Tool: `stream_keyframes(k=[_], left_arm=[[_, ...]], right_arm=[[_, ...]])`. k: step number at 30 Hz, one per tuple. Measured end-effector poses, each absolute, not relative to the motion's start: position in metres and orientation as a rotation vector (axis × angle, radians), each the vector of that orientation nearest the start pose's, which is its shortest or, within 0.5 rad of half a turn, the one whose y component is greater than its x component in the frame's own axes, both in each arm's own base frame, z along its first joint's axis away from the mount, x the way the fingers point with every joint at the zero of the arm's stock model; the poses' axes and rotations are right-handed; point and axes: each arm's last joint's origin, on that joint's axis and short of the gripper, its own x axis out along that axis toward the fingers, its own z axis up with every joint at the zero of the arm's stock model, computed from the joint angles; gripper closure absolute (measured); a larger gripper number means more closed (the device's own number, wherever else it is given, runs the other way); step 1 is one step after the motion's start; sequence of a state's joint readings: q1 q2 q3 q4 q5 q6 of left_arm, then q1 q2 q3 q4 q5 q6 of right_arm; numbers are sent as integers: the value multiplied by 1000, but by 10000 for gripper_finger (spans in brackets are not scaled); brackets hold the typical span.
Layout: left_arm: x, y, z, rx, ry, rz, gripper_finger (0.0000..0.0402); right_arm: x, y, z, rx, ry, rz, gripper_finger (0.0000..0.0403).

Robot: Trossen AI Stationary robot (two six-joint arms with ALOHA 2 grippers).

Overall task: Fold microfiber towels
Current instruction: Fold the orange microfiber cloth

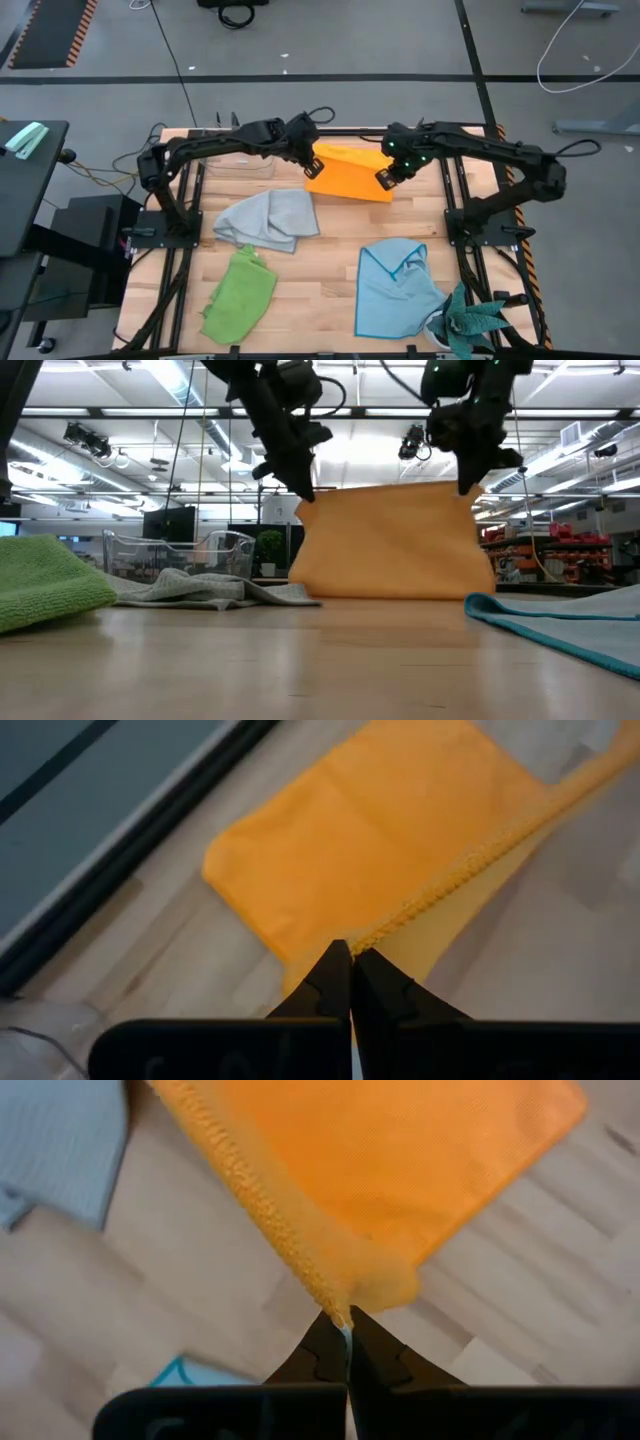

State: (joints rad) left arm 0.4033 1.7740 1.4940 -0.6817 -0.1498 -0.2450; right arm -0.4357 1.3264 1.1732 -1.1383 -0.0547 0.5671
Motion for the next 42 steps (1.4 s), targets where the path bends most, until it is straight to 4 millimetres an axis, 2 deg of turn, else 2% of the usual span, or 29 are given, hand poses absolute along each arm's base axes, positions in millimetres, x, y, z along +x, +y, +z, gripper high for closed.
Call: stream_keyframes(k=[8, 13, 21, 25, 27, 30, 36, 40, 42], left_arm=[[341, 180, 264, -360, 908, 681, 398], [345, 192, 252, -371, 910, 689, 398], [357, 201, 235, -373, 888, 649, 398], [357, 202, 233, -372, 895, 627, 398], [357, 198, 235, -359, 899, 612, 398], [357, 192, 249, -338, 863, 602, 398], [354, 196, 273, -328, 855, 586, 398], [353, 180, 276, -318, 920, 543, 398], [355, 171, 286, -290, 885, 533, 398]], right_arm=[[228, -132, 269, 855, 1088, -761, 403], [228, -149, 260, 898, 1077, -828, 403], [222, -157, 256, 957, 1061, -968, 403], [222, -156, 256, 979, 1056, -1006, 403], [225, -150, 257, 929, 1058, -1021, 403], [227, -138, 263, 851, 1054, -1020, 403], [223, -127, 273, 850, 1035, -1006, 403], [223, -108, 282, 796, 1021, -987, 403], [221, -96, 288, 779, 1010, -969, 403]])
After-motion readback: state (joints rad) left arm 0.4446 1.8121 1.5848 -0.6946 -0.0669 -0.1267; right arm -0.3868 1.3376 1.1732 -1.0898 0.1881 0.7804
